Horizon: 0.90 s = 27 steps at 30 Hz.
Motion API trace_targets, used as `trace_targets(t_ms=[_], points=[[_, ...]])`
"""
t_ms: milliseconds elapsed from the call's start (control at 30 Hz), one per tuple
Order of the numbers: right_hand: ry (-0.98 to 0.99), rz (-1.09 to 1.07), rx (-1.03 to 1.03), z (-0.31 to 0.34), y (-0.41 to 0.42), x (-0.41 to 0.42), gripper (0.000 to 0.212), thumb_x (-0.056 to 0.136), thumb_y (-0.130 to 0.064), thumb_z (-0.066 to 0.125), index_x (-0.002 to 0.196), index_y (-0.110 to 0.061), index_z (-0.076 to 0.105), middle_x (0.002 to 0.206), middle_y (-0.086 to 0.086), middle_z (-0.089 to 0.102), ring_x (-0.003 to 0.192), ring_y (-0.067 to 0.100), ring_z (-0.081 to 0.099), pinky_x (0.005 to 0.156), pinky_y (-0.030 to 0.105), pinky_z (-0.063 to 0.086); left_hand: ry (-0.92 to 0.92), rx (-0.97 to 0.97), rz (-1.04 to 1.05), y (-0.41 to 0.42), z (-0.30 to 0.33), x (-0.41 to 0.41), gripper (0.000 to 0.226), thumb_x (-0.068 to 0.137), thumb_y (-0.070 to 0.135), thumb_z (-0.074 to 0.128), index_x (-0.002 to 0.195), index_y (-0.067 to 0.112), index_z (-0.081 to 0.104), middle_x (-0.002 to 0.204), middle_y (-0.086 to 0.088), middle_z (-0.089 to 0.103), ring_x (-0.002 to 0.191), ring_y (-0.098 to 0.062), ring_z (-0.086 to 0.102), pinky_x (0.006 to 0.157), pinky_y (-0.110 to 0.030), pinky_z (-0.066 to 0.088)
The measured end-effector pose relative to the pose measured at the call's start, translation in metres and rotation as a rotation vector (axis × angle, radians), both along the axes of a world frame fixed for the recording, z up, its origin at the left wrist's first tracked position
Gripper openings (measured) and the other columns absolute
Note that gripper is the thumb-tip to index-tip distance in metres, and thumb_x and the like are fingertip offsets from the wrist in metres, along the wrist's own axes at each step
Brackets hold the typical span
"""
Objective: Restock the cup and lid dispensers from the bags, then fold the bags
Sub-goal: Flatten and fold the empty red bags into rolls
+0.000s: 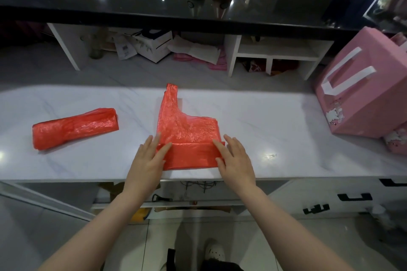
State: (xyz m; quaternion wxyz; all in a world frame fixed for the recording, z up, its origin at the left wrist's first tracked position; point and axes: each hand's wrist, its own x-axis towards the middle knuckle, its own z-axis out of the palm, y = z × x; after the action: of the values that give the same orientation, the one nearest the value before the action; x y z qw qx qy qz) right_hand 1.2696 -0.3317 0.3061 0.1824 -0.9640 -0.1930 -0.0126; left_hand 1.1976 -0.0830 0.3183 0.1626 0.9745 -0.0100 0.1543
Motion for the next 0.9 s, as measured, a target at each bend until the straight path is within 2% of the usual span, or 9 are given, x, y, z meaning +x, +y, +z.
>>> trace_targets(t_ms=[67,133,233,333,467,567,633,733,900], points=[[0.006,0.024,-0.005,0.001,-0.003,-0.001,0.049,0.1,-0.038,0.037,0.148,-0.039,0.026,0.159,-0.003,0.02,0.146,0.021,0.013,0.116,0.039,0.021,0.111,0.022,-0.091,0.001,-0.001,-0.002,0.057,0.087,0.002,0.063,0.139,0.014,0.046,0.15,-0.012,0.036,0.137,-0.036,0.035,0.112,-0.048,0.024],[0.048,0.062,-0.054,0.001,-0.006,-0.002,0.054,0.097,-0.053,0.028,0.149,-0.038,0.024,0.16,-0.004,0.016,0.147,0.02,0.009,0.117,0.036,0.011,0.229,-0.076,-0.098,0.007,-0.002,-0.003,0.048,0.098,0.031,0.046,0.144,0.021,0.038,0.153,-0.002,0.031,0.141,-0.024,0.029,0.116,-0.036,0.016],[0.13,0.148,-0.132,0.003,-0.012,-0.002,0.085,0.079,-0.08,0.029,0.151,-0.037,0.017,0.16,-0.006,0.008,0.147,0.017,-0.001,0.117,0.036,-0.002,0.3,-0.052,-0.141,0.016,0.002,-0.006,0.076,0.085,0.069,0.037,0.146,0.024,0.034,0.152,0.003,0.033,0.139,-0.017,0.031,0.114,-0.033,0.022],[0.125,0.213,-0.07,0.006,-0.018,-0.002,0.091,0.073,-0.064,0.066,0.147,-0.031,0.026,0.157,0.0,0.012,0.146,0.021,0.001,0.119,0.039,0.005,0.268,-0.045,-0.188,0.022,0.006,-0.012,0.082,0.075,0.06,0.066,0.142,0.022,0.039,0.142,0.001,0.046,0.128,-0.018,0.044,0.108,-0.035,0.035],[0.064,0.259,0.149,0.007,-0.028,-0.005,0.063,0.066,-0.03,0.084,0.122,-0.015,0.059,0.132,0.008,0.044,0.127,0.025,0.036,0.106,0.036,0.036,0.163,-0.041,-0.236,0.024,0.007,-0.017,0.074,0.063,0.042,0.086,0.125,0.015,0.057,0.122,-0.003,0.06,0.108,-0.022,0.059,0.092,-0.036,0.049],[0.11,0.18,0.271,0.008,-0.029,-0.005,0.032,0.075,-0.018,0.076,0.106,-0.017,0.069,0.12,-0.003,0.047,0.116,0.015,0.04,0.098,0.023,0.035,0.168,-0.242,-0.146,0.021,0.009,-0.018,0.054,0.069,0.02,0.081,0.116,0.026,0.056,0.114,0.01,0.055,0.1,-0.01,0.056,0.081,-0.016,0.044],[0.13,0.079,0.326,0.008,-0.027,-0.003,0.018,0.084,-0.022,0.067,0.101,-0.016,0.071,0.114,-0.011,0.045,0.11,0.007,0.04,0.093,0.017,0.04,0.177,-0.451,-0.019,0.017,0.012,-0.015,0.045,0.077,0.011,0.074,0.109,0.033,0.052,0.105,0.014,0.057,0.091,-0.005,0.057,0.073,-0.014,0.045],[0.173,-0.035,0.386,0.01,-0.018,-0.001,0.024,0.089,-0.034,0.062,0.1,-0.015,0.07,0.107,-0.011,0.045,0.104,0.006,0.044,0.087,0.014,0.045,0.155,-0.621,0.124,0.011,0.017,-0.006,0.033,0.084,0.021,0.07,0.109,0.032,0.052,0.092,0.019,0.061,0.083,-0.002,0.06,0.068,-0.015,0.047],[0.138,-0.141,0.282,0.007,-0.006,0.001,0.036,0.091,-0.046,0.052,0.092,-0.013,0.067,0.102,-0.008,0.045,0.098,0.008,0.041,0.088,0.029,0.045,0.174,-0.563,0.251,0.006,0.016,0.005,0.047,0.085,0.032,0.069,0.126,0.026,0.046,0.097,0.011,0.062,0.071,0.004,0.057,0.063,-0.014,0.044]])
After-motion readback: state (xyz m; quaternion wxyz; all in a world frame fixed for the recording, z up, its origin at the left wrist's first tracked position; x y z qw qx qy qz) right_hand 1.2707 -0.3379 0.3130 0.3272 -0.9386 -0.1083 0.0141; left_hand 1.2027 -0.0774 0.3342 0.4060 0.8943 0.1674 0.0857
